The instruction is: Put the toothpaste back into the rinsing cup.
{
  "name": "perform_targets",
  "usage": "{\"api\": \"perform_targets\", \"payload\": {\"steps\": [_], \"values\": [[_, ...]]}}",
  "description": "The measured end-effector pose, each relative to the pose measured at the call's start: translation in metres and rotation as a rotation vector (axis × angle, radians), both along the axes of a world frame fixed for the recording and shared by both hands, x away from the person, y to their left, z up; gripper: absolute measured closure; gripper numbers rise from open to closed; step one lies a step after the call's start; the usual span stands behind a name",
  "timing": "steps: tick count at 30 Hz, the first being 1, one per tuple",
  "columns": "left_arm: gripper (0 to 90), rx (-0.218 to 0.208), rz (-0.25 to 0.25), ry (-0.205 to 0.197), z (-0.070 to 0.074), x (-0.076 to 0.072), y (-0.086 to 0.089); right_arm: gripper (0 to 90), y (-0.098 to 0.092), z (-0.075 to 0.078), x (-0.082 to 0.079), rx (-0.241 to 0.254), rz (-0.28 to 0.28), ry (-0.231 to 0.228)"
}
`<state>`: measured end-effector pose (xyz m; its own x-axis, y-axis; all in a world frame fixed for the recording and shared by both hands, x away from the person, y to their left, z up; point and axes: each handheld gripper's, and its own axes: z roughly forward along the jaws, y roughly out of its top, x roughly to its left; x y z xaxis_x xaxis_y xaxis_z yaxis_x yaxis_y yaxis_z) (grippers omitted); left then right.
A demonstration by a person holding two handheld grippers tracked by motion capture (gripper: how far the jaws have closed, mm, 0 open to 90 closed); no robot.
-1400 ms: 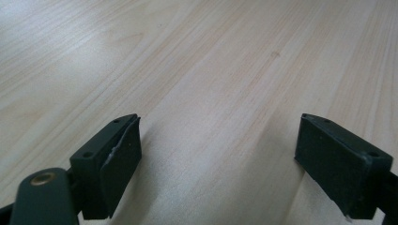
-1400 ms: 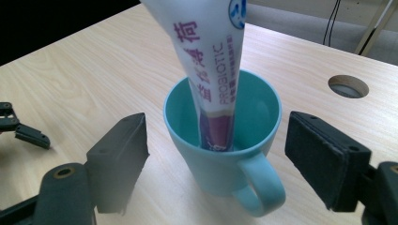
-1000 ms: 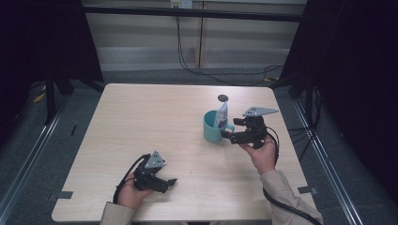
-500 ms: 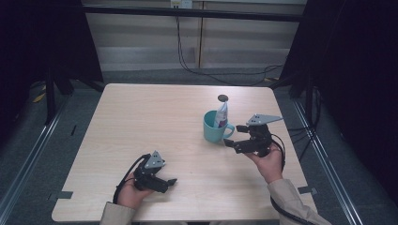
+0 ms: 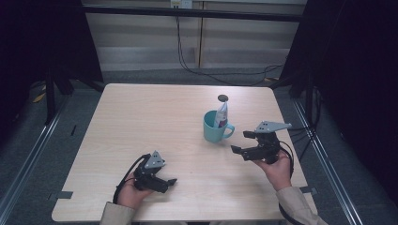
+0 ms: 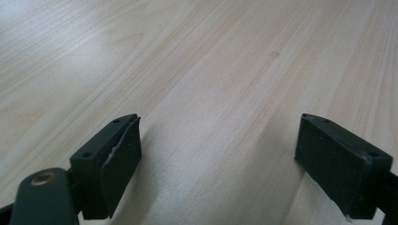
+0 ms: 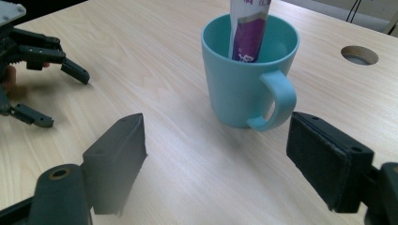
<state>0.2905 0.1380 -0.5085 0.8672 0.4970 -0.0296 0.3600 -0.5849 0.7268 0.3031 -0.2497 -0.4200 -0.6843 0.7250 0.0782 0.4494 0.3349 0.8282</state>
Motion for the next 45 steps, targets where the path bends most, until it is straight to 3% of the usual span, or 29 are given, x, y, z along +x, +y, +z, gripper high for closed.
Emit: {"api": "perform_targets", "payload": {"steps": [22, 45], "values": [[14.4, -0.001, -0.002, 0.001, 0.0, 0.0, 0.0, 19.1, -0.01, -0.022, -0.021, -0.052, 0.016, 0.018], [14.5, -0.002, -0.001, 0.002, 0.0, 0.0, 0.0, 18.6, -0.017, -0.064, -0.042, -0.127, 0.035, 0.065]]}}
